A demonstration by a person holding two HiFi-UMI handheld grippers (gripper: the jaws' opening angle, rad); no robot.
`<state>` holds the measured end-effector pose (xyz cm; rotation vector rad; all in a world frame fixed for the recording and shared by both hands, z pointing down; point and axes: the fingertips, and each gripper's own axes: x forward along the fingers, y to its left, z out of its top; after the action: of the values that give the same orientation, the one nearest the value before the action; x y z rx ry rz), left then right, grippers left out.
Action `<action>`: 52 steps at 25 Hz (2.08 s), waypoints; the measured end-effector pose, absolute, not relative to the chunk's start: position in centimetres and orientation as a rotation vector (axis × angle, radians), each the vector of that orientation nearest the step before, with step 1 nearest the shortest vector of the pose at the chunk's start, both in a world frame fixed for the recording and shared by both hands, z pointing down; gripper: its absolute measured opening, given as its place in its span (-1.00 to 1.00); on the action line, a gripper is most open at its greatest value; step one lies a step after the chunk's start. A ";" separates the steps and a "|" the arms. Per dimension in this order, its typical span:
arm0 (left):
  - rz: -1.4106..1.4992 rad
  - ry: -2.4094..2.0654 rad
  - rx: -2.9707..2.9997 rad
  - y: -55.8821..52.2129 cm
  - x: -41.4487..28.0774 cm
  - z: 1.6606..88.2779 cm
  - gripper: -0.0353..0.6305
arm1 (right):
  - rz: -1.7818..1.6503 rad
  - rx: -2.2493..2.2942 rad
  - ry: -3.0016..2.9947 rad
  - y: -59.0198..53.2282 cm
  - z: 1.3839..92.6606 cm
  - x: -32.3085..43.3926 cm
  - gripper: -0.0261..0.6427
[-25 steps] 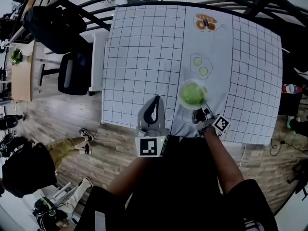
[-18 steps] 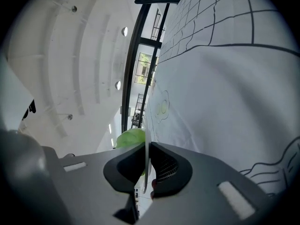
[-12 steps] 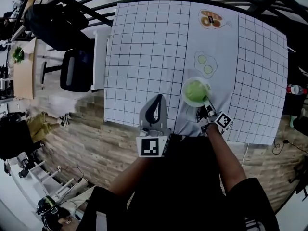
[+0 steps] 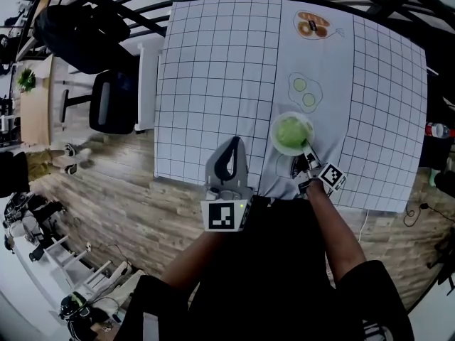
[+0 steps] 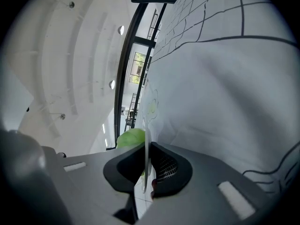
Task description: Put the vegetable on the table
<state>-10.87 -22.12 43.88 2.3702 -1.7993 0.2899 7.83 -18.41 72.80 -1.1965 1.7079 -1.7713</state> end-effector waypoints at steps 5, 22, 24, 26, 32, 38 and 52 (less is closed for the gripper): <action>0.243 -1.804 2.383 -21.7 -10.9 43.6 -0.87 | -1.792 -1.212 1.699 -18.1 73.3 7.8 -0.86; 0.269 -1.749 2.357 -20.5 -9.8 44.7 -0.87 | -1.895 -1.287 1.571 -18.0 74.6 7.5 -0.87; 0.273 -1.739 2.360 -20.3 -9.6 44.8 -0.87 | -1.910 -1.302 1.549 -17.9 74.8 7.5 -0.87; 0.281 -1.734 2.364 -20.3 -9.4 44.8 -0.87 | -1.933 -1.315 1.531 -17.8 75.0 7.6 -0.87; 0.265 -1.726 2.372 -20.2 -9.6 44.4 -0.87 | -2.005 -1.389 1.529 -17.3 75.4 7.4 -0.87; 0.274 -1.703 2.431 -19.4 -9.3 43.6 -0.87 | -2.049 -1.391 1.574 -16.7 75.5 6.8 -0.86; 0.250 -1.697 2.443 -16.7 -11.0 42.8 -0.87 | -2.093 -1.426 1.643 -14.9 75.2 6.1 -0.68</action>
<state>-10.98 -16.71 42.84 2.4434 -1.6967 0.2504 6.12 -14.94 75.15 -1.4258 1.6435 -2.0930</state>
